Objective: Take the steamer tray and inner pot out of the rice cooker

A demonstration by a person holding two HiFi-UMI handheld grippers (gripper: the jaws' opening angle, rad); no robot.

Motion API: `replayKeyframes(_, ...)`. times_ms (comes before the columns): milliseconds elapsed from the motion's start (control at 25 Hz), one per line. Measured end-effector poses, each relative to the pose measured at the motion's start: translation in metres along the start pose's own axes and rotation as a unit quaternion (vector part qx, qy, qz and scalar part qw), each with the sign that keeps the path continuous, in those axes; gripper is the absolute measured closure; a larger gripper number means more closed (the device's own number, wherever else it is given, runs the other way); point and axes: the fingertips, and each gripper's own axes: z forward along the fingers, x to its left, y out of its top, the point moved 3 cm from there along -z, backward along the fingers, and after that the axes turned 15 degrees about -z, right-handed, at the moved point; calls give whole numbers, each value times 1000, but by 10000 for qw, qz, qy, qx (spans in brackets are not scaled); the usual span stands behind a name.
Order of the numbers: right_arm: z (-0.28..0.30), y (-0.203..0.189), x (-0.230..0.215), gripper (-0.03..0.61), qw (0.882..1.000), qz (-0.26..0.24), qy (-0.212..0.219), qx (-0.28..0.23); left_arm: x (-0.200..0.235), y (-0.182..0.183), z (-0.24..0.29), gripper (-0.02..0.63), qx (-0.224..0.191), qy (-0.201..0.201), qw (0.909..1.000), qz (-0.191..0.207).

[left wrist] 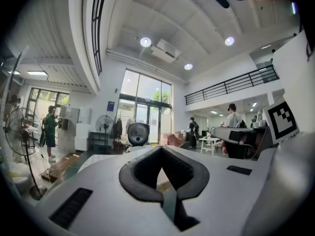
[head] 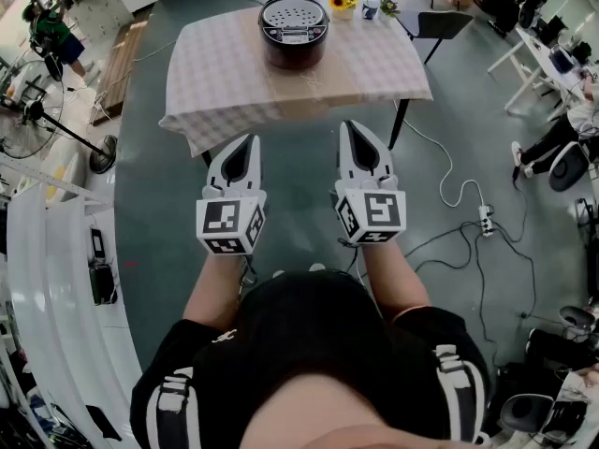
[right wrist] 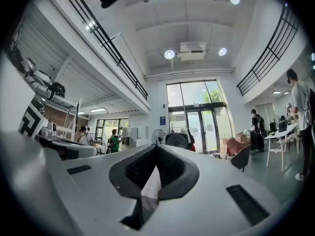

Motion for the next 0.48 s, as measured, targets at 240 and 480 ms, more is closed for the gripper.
replayKeyframes(240,-9,0,-13,580,9998,173,-46,-52,-15,2,-2,612,-6,6,10000,19)
replayKeyframes(480,-11,-8,-23,578,9998,205,49,3,-26,-1,3,611,30,116,9999,104)
